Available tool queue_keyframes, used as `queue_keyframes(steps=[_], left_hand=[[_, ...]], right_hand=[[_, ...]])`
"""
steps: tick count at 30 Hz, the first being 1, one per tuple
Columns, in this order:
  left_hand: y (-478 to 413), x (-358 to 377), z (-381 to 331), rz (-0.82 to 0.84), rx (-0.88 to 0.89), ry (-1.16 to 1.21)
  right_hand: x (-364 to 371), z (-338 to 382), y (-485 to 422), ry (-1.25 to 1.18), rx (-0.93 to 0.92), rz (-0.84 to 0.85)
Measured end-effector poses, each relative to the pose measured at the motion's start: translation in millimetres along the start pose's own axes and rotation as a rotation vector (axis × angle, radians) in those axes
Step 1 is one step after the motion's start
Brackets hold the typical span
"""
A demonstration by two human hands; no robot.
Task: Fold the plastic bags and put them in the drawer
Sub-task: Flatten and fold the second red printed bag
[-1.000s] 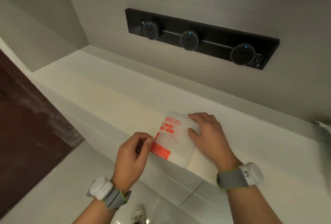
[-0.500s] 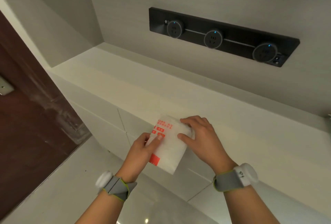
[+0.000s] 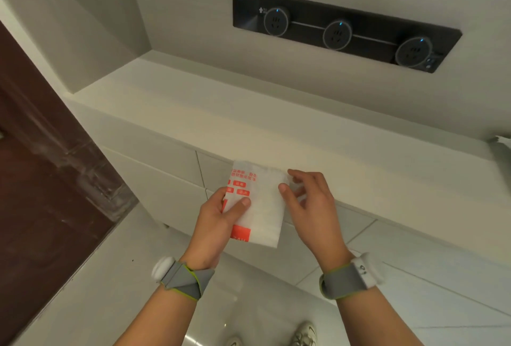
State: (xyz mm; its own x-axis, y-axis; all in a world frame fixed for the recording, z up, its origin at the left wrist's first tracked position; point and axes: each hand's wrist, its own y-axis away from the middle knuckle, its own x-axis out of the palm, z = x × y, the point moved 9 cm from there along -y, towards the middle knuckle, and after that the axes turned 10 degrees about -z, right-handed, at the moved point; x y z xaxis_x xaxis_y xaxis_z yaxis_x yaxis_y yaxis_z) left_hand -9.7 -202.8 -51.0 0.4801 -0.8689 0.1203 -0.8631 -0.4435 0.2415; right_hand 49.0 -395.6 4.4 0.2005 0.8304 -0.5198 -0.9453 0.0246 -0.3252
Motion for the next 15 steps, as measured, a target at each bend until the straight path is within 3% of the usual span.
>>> queue_keyframes(steps=[5, 10, 15], left_hand=[[-1.7, 15.2, -22.4, 0.036, 0.059, 0.027], [-1.8, 50.3, -37.8, 0.121, 0.093, 0.019], [-0.7, 98.8, -48.2, 0.208, 0.136, -0.004]], right_hand=[[-0.9, -3.4, 14.1, -0.259, 0.273, 0.081], [-14.9, 14.3, 16.7, -0.61, 0.292, 0.069], [-51.5, -9.0, 6.4, -0.515, 0.273, -0.105]])
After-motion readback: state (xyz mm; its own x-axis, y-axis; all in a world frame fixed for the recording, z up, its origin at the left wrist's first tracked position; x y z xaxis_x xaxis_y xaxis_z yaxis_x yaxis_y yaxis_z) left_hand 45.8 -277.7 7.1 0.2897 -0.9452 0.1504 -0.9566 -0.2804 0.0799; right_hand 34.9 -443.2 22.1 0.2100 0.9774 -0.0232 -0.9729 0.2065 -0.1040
